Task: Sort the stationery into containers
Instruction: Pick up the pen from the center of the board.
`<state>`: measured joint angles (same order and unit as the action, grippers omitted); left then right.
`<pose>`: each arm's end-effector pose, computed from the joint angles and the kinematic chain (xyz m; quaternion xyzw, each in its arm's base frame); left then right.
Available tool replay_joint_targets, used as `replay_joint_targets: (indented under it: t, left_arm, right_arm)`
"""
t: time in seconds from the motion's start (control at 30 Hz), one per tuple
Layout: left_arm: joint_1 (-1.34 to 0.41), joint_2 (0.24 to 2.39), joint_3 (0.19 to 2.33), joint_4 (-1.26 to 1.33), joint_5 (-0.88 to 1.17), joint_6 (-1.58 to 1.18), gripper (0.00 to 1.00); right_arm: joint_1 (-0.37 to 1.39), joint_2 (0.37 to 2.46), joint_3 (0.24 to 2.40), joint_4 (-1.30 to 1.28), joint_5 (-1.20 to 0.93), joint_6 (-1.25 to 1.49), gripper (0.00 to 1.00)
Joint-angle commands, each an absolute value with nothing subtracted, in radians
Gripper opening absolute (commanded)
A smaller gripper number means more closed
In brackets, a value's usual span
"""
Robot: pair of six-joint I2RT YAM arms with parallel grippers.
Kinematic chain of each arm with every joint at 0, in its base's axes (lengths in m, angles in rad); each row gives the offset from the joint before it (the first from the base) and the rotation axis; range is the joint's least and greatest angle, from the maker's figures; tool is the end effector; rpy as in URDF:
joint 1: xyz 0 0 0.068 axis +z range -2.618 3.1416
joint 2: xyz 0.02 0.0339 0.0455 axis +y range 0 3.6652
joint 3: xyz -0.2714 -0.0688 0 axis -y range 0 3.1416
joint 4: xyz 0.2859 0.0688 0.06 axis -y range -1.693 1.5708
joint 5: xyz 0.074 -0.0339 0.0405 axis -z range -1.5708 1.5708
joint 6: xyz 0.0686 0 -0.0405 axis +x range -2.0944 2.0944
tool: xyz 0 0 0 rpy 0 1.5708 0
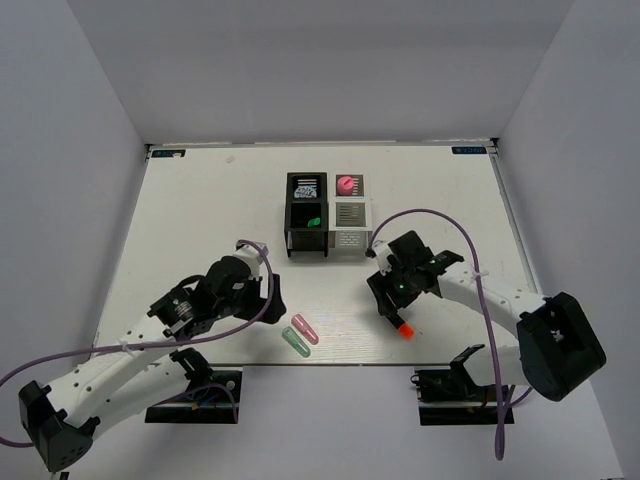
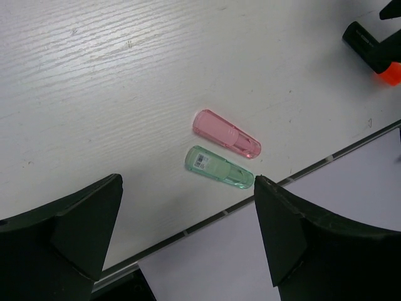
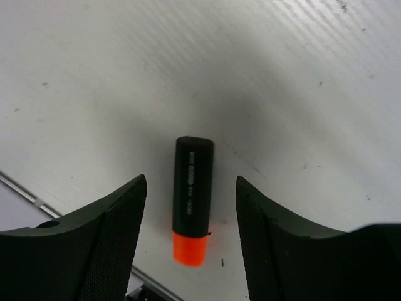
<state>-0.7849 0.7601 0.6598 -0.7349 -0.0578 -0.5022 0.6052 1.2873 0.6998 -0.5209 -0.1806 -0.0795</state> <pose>0.1509 -0.1452 0.2259 0.1211 0.9249 -0.1941 0.3037 0.2220 0.1685 0.1389 -0.3449 0.9062 0.1441 0.1976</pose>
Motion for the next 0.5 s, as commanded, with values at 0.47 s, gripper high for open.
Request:
replay_joint_targets:
  t: [0.47]
  left_arm:
    - [-0.782,0.68,0.612,-0.75,-0.051,-0.492,0.96]
  right_arm:
    - [0.663,1.338,0.592,-0.413,-0.006,-0.143,0.53]
